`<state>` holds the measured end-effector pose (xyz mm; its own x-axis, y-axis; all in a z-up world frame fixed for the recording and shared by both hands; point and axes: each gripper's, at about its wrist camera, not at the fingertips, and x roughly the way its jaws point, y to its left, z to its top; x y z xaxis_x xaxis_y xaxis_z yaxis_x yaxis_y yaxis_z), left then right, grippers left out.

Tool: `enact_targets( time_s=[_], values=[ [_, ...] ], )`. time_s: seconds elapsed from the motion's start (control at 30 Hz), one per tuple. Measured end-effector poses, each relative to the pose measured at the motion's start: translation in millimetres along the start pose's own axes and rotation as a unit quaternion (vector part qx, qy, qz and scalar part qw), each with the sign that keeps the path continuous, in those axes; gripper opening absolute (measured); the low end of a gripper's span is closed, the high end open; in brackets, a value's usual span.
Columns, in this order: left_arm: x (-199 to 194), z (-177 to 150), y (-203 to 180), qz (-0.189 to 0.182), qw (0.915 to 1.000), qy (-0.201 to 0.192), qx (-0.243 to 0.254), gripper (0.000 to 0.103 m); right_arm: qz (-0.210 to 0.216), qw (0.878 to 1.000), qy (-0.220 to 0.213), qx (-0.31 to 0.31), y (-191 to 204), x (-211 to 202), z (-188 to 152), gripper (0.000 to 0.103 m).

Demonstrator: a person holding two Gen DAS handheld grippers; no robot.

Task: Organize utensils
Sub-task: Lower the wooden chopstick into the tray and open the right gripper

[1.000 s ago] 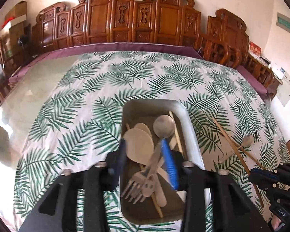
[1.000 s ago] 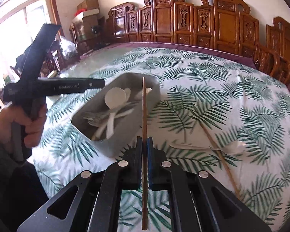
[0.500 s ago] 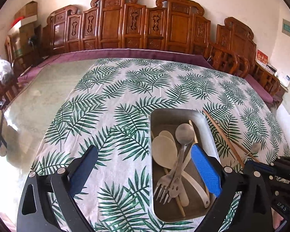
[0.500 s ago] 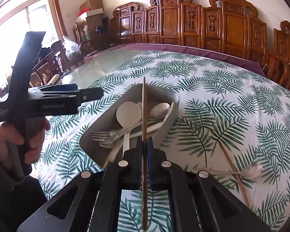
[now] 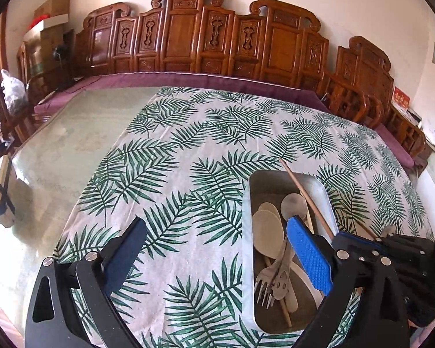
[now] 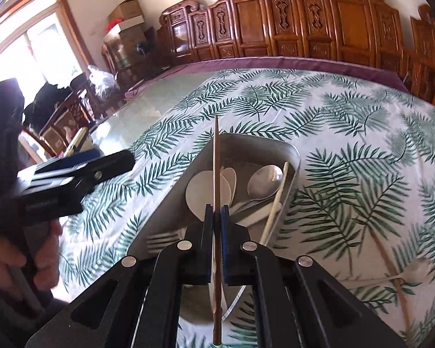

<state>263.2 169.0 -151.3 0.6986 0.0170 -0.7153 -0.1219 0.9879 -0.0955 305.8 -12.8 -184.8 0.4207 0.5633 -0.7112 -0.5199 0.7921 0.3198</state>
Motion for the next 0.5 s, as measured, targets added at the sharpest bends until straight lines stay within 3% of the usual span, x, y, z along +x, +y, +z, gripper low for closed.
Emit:
enact_targets(
  time_s=[0.27, 0.5],
  values=[
    [-0.3, 0.3, 2.6, 0.000, 1.0000, 0.000, -0.003, 0.094, 0.015, 0.999, 0.001, 0.047, -6.8, 22.1, 9.7, 0.006],
    [0.0, 0.5, 1.7, 0.000, 1.0000, 0.000, -0.003, 0.094, -0.006, 0.999, 0.013, 0.037, -3.4, 33.2, -6.4, 0.006]
  ],
)
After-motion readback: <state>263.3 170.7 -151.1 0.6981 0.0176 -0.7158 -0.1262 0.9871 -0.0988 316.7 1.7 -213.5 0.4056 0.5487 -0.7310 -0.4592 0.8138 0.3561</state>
